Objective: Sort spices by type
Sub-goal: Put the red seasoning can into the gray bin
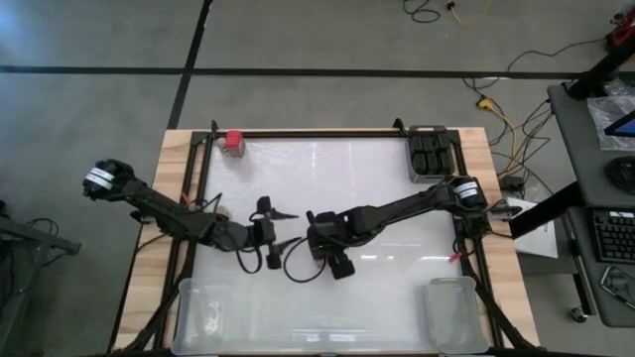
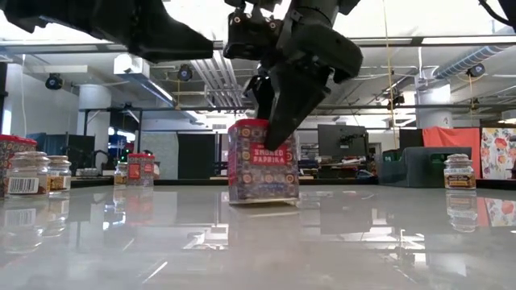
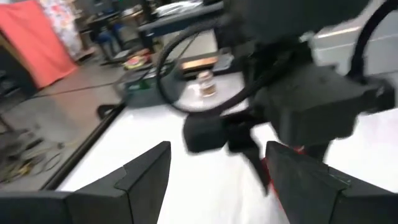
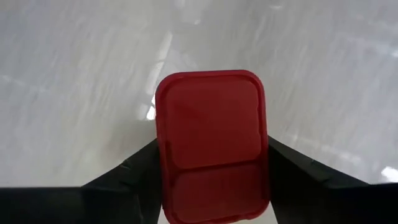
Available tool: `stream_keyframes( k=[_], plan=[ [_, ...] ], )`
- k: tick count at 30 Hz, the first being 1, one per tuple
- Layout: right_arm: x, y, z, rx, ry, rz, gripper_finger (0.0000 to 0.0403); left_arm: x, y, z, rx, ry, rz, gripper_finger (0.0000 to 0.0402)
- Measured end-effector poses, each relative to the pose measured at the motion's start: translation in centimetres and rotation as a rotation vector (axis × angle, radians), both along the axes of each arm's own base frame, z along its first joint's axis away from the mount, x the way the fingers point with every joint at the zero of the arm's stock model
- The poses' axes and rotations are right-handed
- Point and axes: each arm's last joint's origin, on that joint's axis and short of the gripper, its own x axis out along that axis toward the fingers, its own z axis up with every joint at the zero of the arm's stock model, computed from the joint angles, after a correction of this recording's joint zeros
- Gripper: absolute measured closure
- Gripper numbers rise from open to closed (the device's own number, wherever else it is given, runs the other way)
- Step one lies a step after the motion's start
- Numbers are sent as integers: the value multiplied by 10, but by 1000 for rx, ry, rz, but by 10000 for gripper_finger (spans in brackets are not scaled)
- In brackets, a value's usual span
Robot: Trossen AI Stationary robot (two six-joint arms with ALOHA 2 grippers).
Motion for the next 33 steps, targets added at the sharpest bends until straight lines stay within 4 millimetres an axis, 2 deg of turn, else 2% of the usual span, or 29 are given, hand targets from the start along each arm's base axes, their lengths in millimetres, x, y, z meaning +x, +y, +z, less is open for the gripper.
stream_keyframes(
  k=[4,10,13,19,22,27,33],
  plan=[
    [-11,12,8,48,50,-112,191,-1,2,-3,23,23,58,154],
    [-38,53,38,130,62,-235,185,-1,7,0,117,33,160,154],
    [-61,72,58,166,70,-366,188,3,11,7,145,26,183,154],
    [-120,106,90,201,125,-744,185,15,25,25,175,-25,240,154],
    [-149,125,101,244,142,-885,185,25,34,30,184,-27,211,154],
    [-190,146,106,240,180,-1107,186,51,49,35,182,-25,104,154],
    [-219,159,105,232,198,-1348,185,94,62,29,222,33,104,154]
  ],
)
